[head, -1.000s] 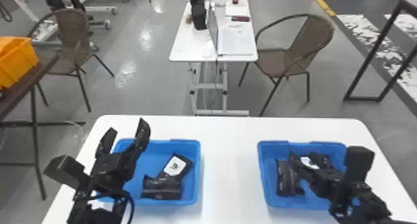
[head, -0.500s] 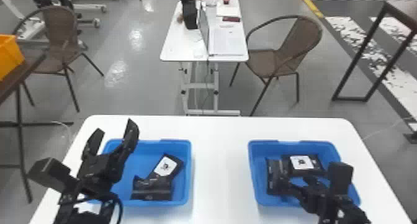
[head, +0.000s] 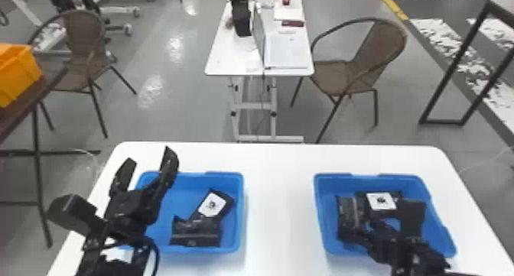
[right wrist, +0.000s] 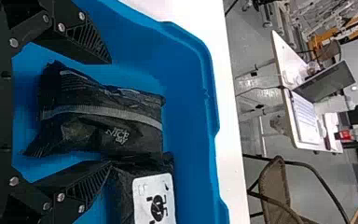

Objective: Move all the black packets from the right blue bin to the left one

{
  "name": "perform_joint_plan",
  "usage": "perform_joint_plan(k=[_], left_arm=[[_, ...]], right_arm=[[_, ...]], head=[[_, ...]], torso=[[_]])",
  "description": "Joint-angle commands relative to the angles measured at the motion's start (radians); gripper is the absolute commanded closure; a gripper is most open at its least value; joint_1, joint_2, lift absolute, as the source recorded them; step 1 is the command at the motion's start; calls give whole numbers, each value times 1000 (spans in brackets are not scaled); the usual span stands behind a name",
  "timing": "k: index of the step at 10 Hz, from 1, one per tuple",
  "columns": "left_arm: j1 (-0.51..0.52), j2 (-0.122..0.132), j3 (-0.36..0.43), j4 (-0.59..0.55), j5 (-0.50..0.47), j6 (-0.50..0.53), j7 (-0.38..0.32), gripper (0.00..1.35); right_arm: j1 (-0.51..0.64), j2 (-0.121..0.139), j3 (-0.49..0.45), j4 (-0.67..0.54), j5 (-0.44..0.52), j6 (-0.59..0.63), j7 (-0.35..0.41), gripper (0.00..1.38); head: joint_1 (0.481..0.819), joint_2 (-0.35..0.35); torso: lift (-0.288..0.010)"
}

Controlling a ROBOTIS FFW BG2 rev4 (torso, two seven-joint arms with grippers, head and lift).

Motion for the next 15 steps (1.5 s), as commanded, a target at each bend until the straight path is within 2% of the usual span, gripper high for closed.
perform_joint_plan(k=[1, 2, 5, 6, 10, 12, 14, 15], left_arm=[[3, -4, 1, -1, 0, 0, 0, 128], [3, -4, 2, 0, 0, 0, 0, 127], [6, -4, 4, 0, -2, -3, 0, 127], [6, -4, 5, 0, -2, -5, 0, 128], [7, -4, 7, 0, 0, -8, 0, 128], [4, -4, 5, 0, 0, -10, 0, 127], [4, -4, 2, 0, 2, -5, 0, 128], [4, -4, 2, -3, 5, 1, 0, 127]], right_arm=[[-20, 1, 8, 31, 3, 19, 2, 289], [-35, 2, 13, 51, 12, 24, 2, 389], [-46, 22, 22, 43, 54, 31, 2, 1225], [-38, 30, 11, 39, 49, 39, -5, 1227], [-14, 30, -7, 14, 26, 28, -5, 1230], [45, 30, -40, -96, 12, 28, -5, 1230], [124, 25, -70, -294, 3, 37, -5, 1230], [141, 12, -70, -369, -14, 40, -4, 1230]], head=[[695, 32], [695, 36], [695, 43], [695, 50], [695, 57], [695, 51], [695, 42], [695, 36]], torso=[[0], [0], [0], [0], [0], [0], [0], [0]])
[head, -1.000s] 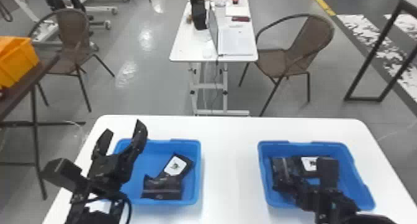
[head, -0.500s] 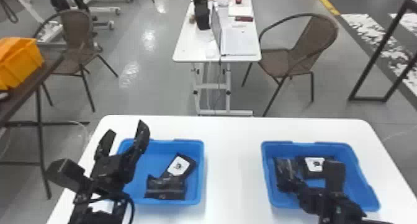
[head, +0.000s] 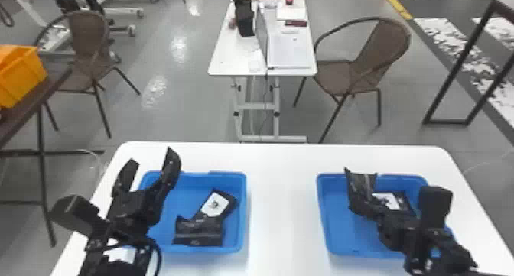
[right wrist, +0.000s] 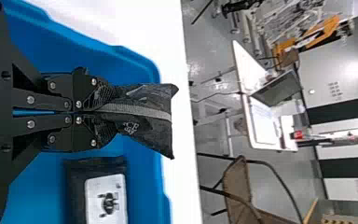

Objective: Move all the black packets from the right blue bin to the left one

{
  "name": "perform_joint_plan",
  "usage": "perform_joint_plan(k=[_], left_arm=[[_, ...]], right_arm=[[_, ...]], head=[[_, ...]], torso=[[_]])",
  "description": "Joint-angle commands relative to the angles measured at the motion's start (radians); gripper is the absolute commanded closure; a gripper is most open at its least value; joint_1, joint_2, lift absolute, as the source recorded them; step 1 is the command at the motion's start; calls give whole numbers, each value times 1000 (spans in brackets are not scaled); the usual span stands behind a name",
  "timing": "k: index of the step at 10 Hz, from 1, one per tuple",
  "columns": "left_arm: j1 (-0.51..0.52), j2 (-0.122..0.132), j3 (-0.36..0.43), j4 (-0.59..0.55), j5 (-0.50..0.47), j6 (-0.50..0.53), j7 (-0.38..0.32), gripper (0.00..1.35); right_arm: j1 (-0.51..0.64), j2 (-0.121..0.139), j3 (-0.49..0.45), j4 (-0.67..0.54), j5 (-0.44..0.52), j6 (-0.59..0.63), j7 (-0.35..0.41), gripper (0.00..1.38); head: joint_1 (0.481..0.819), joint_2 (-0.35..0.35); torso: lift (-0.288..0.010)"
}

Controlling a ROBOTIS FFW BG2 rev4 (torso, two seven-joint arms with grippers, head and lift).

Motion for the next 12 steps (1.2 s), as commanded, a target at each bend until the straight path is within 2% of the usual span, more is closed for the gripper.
perform_joint_plan(k=[1, 3, 5, 7, 10, 12], left_arm=[[-2, -4, -1, -16, 3, 27, 0, 127], [-17, -4, -18, -37, 42, 69, -6, 127], [-43, -4, -37, -51, 111, 155, -55, 127], [-66, -3, -55, -51, 143, 201, -89, 127], [-91, -4, -69, -57, 155, 267, -141, 127], [-114, -4, -81, -57, 152, 311, -164, 127]], right_arm=[[2, -21, 10, -90, -24, 4, 24, 1230], [-66, -25, 63, -112, -21, -19, 98, 1230], [-156, -26, 155, -83, -27, -31, 161, 1230], [-253, -25, 261, -15, -79, -54, 213, 1230], [-397, -5, 396, 155, -149, -120, 371, 1231], [-434, -3, 441, 177, -186, -118, 397, 1230]], head=[[695, 34], [695, 49], [695, 75], [695, 108], [695, 164], [695, 192]], torso=[[0], [0], [0], [0], [0], [0]])
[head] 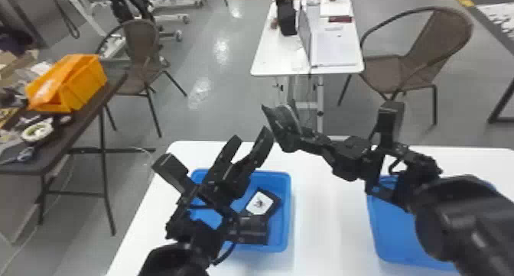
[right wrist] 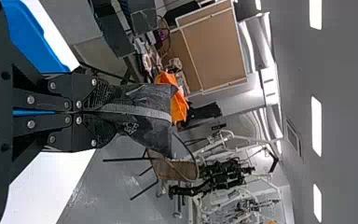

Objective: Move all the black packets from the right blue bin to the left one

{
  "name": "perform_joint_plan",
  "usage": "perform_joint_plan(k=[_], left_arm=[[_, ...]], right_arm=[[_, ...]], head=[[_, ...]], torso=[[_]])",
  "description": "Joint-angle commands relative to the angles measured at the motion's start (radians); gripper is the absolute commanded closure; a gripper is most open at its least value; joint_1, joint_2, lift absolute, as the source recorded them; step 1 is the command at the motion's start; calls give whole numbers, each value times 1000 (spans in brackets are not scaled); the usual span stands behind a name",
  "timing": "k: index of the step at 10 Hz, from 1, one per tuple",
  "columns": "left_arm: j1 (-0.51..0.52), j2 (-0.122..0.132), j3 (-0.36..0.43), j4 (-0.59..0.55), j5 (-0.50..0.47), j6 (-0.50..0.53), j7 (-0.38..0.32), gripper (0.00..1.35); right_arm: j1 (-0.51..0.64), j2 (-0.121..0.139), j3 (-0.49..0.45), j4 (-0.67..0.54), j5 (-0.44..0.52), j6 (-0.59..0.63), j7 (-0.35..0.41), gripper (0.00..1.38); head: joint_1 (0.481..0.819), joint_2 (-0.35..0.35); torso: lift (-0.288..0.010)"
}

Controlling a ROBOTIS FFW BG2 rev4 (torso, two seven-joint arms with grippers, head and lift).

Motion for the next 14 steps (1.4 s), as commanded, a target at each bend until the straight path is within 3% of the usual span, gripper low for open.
perform_joint_plan(k=[1, 5, 7, 8, 9, 14], left_arm=[[-15, 0, -12, 1, -3, 9, -2, 127], [-35, 6, -28, 17, -6, 17, -2, 125], [-47, 6, -26, 26, -40, 9, -2, 159], [-45, 6, -24, 20, -81, -12, 2, 814], [-42, 2, -24, 20, -75, -32, 11, 1200], [-41, 8, -32, 20, -49, -11, -11, 1220]], right_arm=[[-19, 1, 38, 34, -78, 0, 1, 1231], [-62, -5, 166, 63, -151, 3, 1, 1230], [-71, -10, 175, 72, -168, 14, 1, 1230], [-68, -10, 175, 80, -182, 14, 1, 1230], [-68, -11, 175, 80, -179, 12, 1, 1230], [-58, 18, 127, 112, -162, -25, -2, 1230]], head=[[695, 193], [695, 218], [695, 235], [695, 237], [695, 239], [695, 228]], torso=[[0], [0], [0], [0], [0], [0]])
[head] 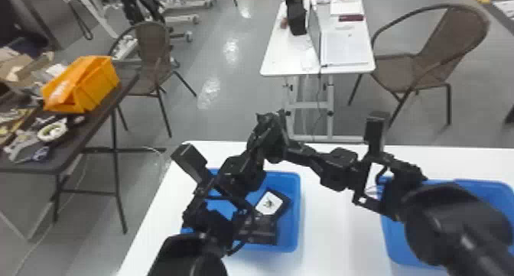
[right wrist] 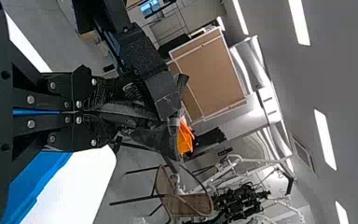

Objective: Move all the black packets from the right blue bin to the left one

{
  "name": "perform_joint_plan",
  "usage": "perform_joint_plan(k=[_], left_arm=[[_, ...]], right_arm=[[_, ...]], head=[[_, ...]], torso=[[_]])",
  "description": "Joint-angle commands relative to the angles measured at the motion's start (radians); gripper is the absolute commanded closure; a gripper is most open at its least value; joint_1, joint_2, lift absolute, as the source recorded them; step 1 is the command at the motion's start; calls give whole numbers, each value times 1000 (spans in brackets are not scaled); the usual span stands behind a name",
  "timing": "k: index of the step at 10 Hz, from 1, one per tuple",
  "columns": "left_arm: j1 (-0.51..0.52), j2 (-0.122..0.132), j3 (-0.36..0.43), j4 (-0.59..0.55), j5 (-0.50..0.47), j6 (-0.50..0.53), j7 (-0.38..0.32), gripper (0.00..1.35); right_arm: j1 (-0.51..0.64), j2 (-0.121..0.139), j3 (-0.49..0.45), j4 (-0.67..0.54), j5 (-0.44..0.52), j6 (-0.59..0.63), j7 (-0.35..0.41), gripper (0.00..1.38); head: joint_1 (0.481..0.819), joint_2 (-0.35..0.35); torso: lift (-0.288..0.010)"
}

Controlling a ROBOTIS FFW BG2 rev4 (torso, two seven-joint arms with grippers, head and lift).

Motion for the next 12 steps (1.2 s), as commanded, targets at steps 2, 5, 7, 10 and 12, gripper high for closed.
perform_joint_plan(k=[2, 5, 7, 10, 12], left_arm=[[0, -2, 7, 0, 2, -6, -3, 1220], [11, -3, 25, 2, -12, -24, -3, 1220], [27, -8, 51, 2, -21, -58, 0, 1220], [47, -12, 134, 23, -127, -67, 0, 1220], [48, -12, 136, 81, -232, -126, 3, 1220]], right_arm=[[-20, 18, -15, 34, 10, -27, -3, 1230], [-9, 21, -38, 54, -3, -71, 39, 39], [23, 20, -93, 42, 2, -59, 52, 176], [101, 14, -219, -18, 97, 6, 68, 321], [163, 18, -323, -59, 155, 27, 54, 323]], head=[[695, 223], [695, 225], [695, 227], [695, 234], [695, 229]], torso=[[0], [0], [0], [0], [0]])
